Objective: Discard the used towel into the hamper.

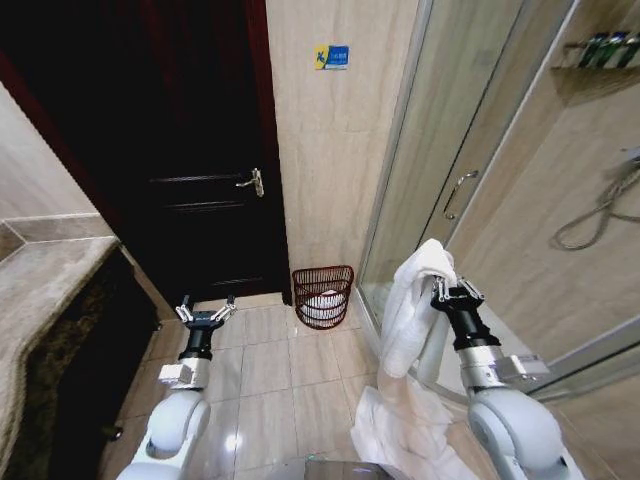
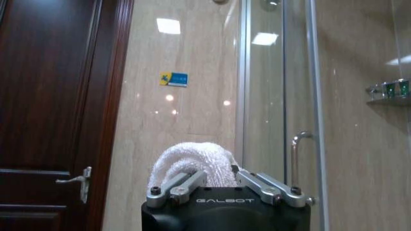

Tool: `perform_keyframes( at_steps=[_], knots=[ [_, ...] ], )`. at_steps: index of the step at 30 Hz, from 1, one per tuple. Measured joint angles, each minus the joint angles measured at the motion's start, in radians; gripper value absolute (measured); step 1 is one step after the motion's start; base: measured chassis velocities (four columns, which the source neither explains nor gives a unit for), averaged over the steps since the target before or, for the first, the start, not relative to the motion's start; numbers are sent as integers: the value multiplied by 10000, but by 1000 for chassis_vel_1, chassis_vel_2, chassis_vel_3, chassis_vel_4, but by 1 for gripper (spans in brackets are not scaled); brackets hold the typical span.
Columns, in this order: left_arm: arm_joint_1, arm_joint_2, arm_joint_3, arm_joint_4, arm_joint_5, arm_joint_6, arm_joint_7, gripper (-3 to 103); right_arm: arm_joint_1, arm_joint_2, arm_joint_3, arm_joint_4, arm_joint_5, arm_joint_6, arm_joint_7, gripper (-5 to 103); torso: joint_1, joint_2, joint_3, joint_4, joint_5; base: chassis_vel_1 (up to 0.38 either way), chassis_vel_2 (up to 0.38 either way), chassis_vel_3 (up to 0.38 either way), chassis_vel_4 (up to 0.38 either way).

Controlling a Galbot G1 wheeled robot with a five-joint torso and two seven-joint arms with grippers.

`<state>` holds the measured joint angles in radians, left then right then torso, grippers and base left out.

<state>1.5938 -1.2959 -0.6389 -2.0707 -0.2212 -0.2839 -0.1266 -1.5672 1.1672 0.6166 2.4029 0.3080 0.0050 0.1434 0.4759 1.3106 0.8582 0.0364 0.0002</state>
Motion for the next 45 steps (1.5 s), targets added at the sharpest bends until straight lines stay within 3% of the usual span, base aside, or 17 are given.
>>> perform_keyframes(
  at_steps=[33,45],
  knots=[
    [62,-5,-20,-54,16,-74,-1,100,-87,45,-15,113,-64,-35,108,8,0,0,0,1,-1,-22,172,26,-170],
    [161,-29,-72,-162,44,24,-1,100,-81,167,-67,407,319,-115,319,8,-3,0,-1,1,-1,-9,19,5,-27]
  ],
)
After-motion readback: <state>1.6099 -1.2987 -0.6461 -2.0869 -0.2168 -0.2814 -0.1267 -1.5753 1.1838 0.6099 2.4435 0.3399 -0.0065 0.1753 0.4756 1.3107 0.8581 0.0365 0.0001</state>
